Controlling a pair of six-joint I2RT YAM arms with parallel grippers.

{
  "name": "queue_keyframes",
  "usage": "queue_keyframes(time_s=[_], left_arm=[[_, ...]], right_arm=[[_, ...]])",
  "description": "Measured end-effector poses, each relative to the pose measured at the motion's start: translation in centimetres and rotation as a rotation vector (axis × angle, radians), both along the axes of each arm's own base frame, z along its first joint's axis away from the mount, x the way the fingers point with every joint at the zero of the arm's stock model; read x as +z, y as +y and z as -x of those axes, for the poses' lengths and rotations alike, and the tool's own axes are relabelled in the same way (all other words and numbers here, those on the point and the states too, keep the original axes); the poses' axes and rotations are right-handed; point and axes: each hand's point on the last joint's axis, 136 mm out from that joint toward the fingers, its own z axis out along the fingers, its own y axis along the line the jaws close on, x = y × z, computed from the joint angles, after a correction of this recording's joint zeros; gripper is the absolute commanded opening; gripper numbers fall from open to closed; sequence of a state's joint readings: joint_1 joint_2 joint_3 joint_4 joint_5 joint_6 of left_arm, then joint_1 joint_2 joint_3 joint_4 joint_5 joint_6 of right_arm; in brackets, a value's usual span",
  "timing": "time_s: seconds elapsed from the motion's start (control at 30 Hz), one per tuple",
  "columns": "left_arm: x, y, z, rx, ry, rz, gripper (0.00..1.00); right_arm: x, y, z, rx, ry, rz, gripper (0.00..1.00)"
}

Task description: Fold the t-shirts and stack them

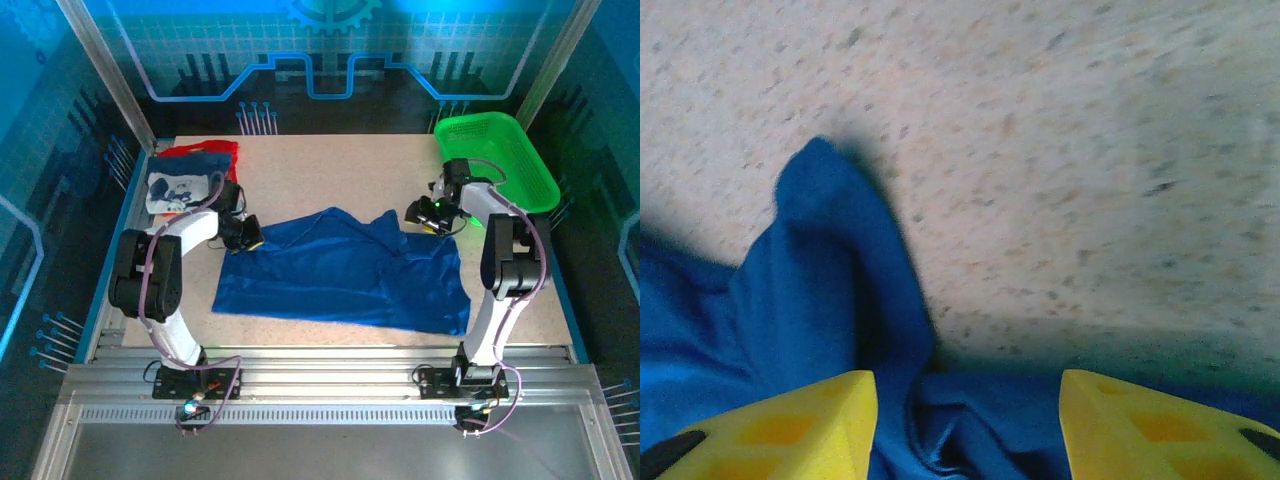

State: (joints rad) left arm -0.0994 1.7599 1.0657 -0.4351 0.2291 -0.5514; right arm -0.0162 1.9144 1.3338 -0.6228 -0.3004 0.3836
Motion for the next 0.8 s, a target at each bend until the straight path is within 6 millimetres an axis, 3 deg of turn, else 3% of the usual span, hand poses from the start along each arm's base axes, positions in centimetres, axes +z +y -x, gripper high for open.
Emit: queue_keyframes(time_s=[0.43, 0.8], left_arm=[[-0.7, -1.6, 0.7, -0.002, 0.015, -0.006, 0.0], [-1.0, -1.6, 0.9, -0.001, 0.018, -0.007, 0.0]], right_arm=[[-2.2, 1.4, 4.1, 0.078, 0.061, -0.061, 0.44], [-2.0, 2.4, 5.3, 0.102, 0.056, -0.067, 0.43]])
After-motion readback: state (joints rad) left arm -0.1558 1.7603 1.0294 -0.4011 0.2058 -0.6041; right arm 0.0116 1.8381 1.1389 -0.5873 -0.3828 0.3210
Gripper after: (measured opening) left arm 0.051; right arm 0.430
